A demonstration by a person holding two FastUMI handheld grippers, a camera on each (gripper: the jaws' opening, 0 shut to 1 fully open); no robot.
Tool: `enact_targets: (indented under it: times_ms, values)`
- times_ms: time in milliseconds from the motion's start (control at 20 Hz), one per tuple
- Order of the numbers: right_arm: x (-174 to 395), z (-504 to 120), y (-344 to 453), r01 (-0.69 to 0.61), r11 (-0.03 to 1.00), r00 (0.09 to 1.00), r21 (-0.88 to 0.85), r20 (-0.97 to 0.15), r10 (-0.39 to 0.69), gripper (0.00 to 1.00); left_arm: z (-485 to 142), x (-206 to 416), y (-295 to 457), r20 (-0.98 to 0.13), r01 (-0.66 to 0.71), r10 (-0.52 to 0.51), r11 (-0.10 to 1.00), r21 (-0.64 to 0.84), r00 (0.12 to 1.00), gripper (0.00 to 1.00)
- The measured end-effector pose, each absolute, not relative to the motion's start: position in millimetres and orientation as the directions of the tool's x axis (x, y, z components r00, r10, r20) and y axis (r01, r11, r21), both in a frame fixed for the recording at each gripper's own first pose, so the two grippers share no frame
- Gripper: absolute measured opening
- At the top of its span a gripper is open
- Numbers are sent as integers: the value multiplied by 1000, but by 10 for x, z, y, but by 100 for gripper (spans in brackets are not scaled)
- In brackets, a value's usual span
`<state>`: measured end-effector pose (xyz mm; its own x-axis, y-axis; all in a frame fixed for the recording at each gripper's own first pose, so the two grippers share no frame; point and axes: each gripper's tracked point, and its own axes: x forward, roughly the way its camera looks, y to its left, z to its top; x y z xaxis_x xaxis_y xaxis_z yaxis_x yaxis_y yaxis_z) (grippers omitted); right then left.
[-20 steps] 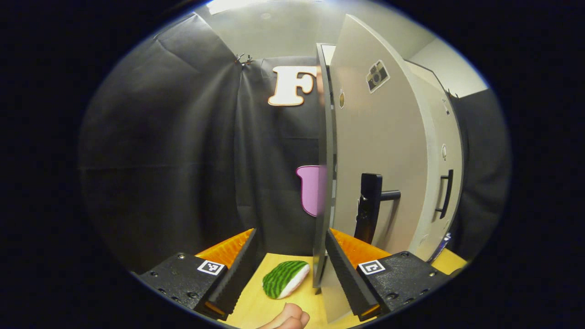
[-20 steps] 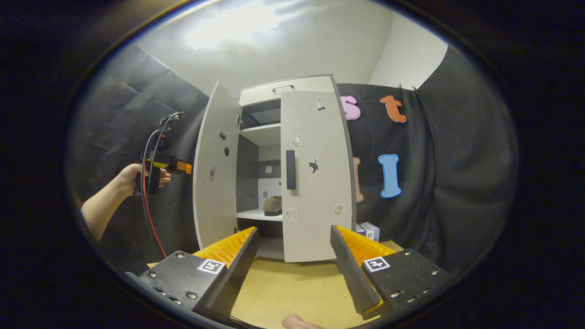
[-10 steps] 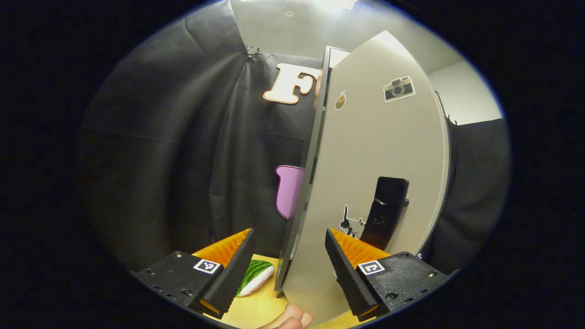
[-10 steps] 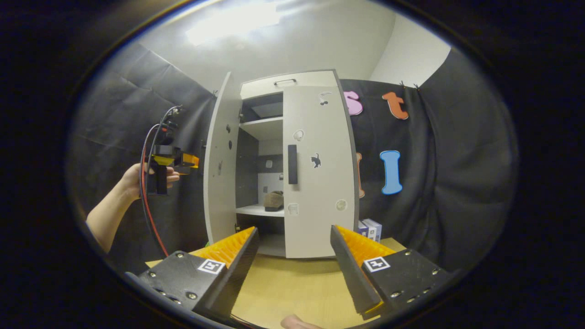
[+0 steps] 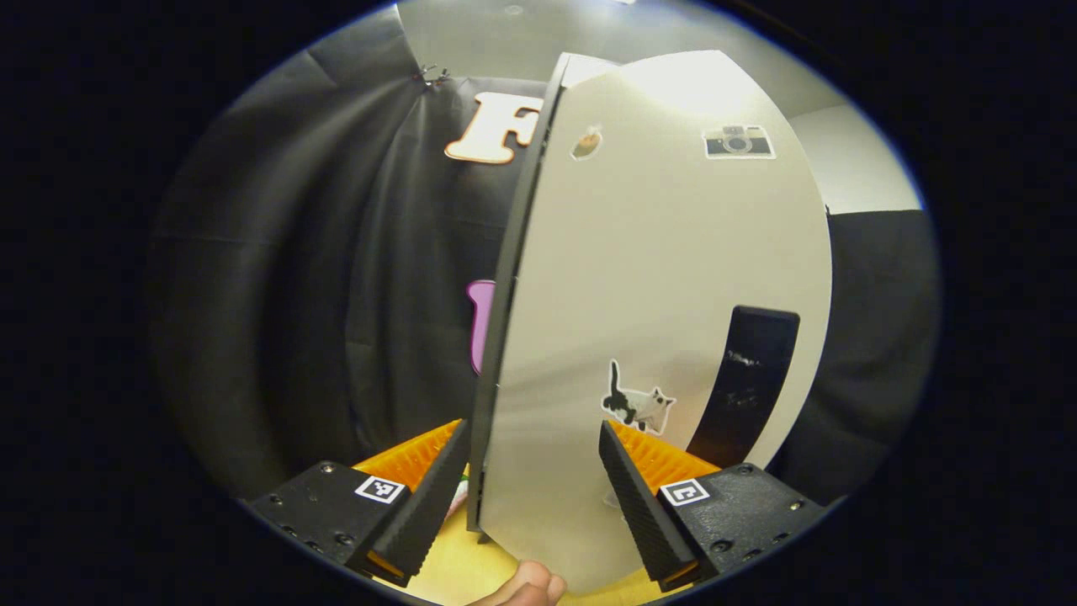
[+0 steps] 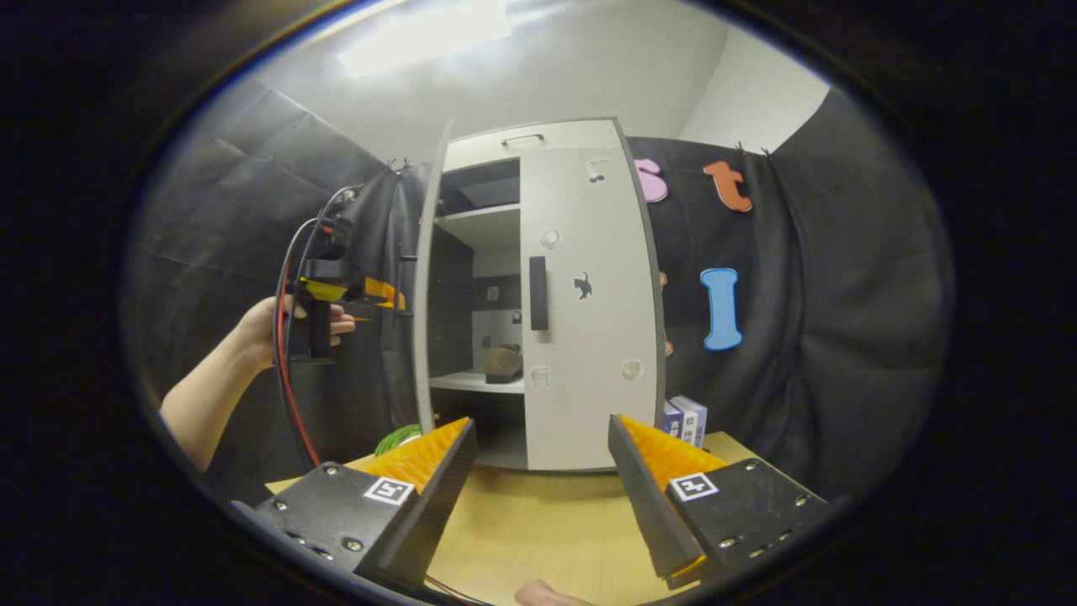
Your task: Grab one shoe with the right hand and put it into the shoe cabinet, grab the other shoe with the left hand and put it into the shoe cabinet; then close the right door with the right hand and the left door with the left hand.
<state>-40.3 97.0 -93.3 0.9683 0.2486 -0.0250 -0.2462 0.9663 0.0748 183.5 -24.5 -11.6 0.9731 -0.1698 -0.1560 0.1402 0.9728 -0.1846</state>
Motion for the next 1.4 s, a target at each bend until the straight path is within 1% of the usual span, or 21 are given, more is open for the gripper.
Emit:
enact_targets:
  times_ms: [50, 100, 150, 200, 250, 300, 350, 400, 450, 500, 550, 600, 650, 700, 850, 900, 950, 1000, 1050, 1250, 1400]
  values:
    - [-373, -954, 956, -244, 967, 969, 78, -31, 246, 92, -161, 1791, -343, -164, 146, -179, 970, -192, 970, 95]
    - [-339, -974, 939, -241, 967, 969, 82, -36, 245, 92, -162, 1764, -421, -153, 153, -184, 969, -194, 971, 96]
    - [-300, -994, 901, -234, 969, 970, 85, -44, 238, 95, -174, 1724, -478, -142, 163, -189, 970, -179, 972, 96]
    - [-270, -1029, 849, -221, 971, 972, 90, -54, 227, 92, -188, 1685, -505, -130, 169, -189, 975, -147, 973, 96]
    - [-239, -1053, 800, -208, 973, 975, 97, -63, 215, 95, -177, 1647, -518, -117, 171, -186, 978, -123, 976, 96]
    - [-199, -1077, 752, -194, 975, 977, 109, -67, 202, 95, -173, 1564, -566, -105, 176, -186, 980, -98, 977, 96]
    - [-166, -1085, 700, -178, 976, 980, 125, -71, 188, 92, -143, 1480, -600, -88, 184, -191, 979, -82, 978, 96]
    - [-134, -1096, 655, -164, 976, 982, 142, -71, 175, 92, -110, 1403, -631, -71, 192, -197, 979, -73, 978, 96]
    - [-95, -1100, 617, -147, 977, 984, 154, -76, 160, 95, -80, 1304, -660, -66, 200, -203, 978, -58, 977, 94]
    - [-65, -1115, 578, -130, 979, 986, 158, -86, 145, 95, -67, 1197, -654, -74, 194, -197, 980, -41, 978, 96]
    - [-48, -1117, 556, -117, 981, 987, 154, -92, 132, 92, -26, 1042, -627, -62, 180, -181, 983, -25, 981, 96]
    - [-17, -1112, 543, -107, 983, 988, 150, -94, 122, 97, 41, 918, -607, -45, 168, -168, 986, -10, 985, 96]
    - [-16, -1100, 527, -96, 983, 989, 154, -94, 112, 92, 83, 807, -564, -29, 147, -147, 989, 2, 989, 96]
    - [-4, -1093, 526, -89, 983, 990, 159, -96, 105, 97, 93, 716, -538, -21, 136, -136, 991, 4, 990, 96]
    - [-31, -1058, 561, -88, 985, 990, 149, -98, 103, 98, -43, 373, -542, -55, 130, -131, 991, -13, 990, 96]
    - [-55, -1040, 576, -90, 986, 990, 141, -93, 104, 98, -83, 279, -536, -52, 128, -128, 992, -13, 990, 97]
    - [-67, -1012, 587, -93, 986, 991, 135, -87, 106, 98, -115, 184, -515, -37, 113, -113, 994, 8, 993, 93]
    - [-68, -995, 592, -98, 987, 991, 130, -82, 109, 98, -184, 128, -488, -39, 102, -101, 995, 11, 994, 93]
    - [-77, -974, 614, -103, 987, 991, 125, -76, 113, 97, -267, 57, -517, -36, 97, -97, 995, 7, 995, 96]
    - [-126, -933, 644, -106, 988, 992, 114, -62, 114, 98, -625, -157, -480, -32, 96, -95, 995, 14, 995, 96]
    - [-157, -969, 701, -125, 986, 989, 110, -65, 132, 98, -878, -256, -278, -70, 44, -42, 999, 29, 997, 96]
